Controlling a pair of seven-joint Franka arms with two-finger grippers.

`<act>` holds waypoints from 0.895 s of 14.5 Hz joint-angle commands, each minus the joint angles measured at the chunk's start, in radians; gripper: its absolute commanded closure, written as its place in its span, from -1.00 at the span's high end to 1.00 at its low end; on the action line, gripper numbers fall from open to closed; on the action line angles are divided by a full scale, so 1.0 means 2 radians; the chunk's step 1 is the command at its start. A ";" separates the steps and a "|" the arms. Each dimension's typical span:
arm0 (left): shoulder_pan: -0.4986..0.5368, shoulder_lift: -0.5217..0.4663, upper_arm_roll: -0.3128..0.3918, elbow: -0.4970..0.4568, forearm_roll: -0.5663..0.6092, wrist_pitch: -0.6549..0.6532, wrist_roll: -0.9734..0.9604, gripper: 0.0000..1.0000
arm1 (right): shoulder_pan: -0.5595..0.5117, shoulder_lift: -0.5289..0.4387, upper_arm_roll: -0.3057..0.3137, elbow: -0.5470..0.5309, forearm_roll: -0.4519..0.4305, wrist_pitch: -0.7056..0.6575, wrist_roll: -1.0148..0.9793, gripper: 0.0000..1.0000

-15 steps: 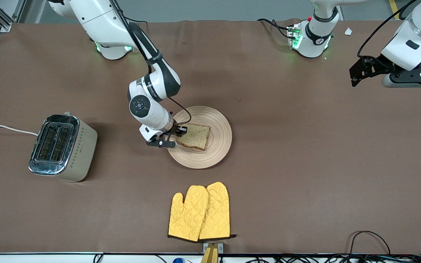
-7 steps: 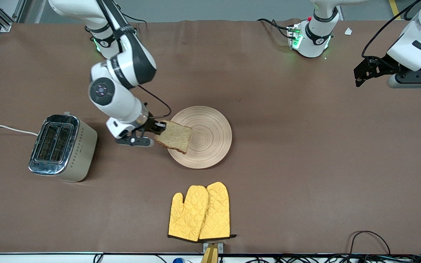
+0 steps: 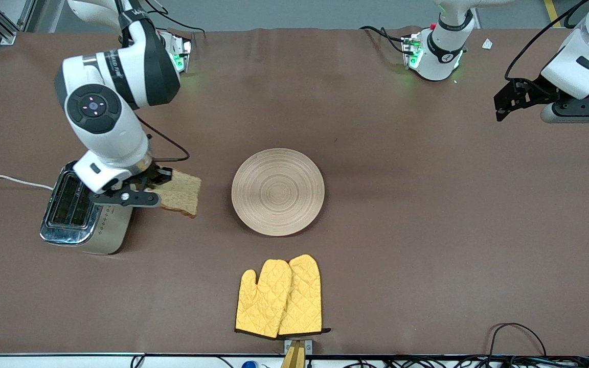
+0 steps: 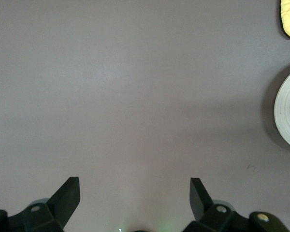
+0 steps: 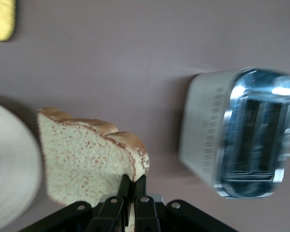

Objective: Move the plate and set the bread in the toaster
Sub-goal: 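Lift the bread slice with the right gripper and carry it to the toaster, then align the bread over a toaster slot with the right gripper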

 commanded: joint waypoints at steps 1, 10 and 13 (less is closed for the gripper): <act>0.000 -0.005 0.002 -0.001 -0.009 0.000 0.006 1.00 | -0.008 0.019 0.005 0.029 -0.089 -0.044 -0.041 -1.00; 0.004 -0.002 0.003 0.001 -0.009 0.003 0.006 1.00 | -0.044 0.054 0.003 0.036 -0.220 -0.103 -0.081 -0.99; 0.004 -0.001 0.003 0.003 -0.009 0.003 0.006 1.00 | -0.066 0.062 0.003 0.037 -0.235 -0.103 -0.068 -0.99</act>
